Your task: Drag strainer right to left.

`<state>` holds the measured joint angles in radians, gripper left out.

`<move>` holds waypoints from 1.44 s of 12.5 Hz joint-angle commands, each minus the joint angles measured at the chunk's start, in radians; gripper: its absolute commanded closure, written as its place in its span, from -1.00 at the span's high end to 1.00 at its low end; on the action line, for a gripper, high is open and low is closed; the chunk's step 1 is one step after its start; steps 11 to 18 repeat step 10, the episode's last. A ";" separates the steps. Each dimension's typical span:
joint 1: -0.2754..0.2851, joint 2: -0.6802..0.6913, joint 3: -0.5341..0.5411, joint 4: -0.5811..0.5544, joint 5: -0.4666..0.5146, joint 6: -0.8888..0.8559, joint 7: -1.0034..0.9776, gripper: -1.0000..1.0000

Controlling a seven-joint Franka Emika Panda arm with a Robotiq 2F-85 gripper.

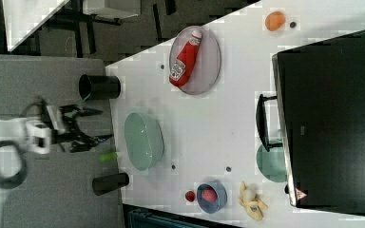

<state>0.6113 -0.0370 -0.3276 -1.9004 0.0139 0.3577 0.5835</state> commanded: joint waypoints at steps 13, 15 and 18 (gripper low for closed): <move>-0.072 -0.170 -0.282 -0.021 -0.163 -0.127 -0.660 1.00; -0.072 -0.170 -0.282 -0.021 -0.163 -0.127 -0.660 1.00; -0.072 -0.170 -0.282 -0.021 -0.163 -0.127 -0.660 1.00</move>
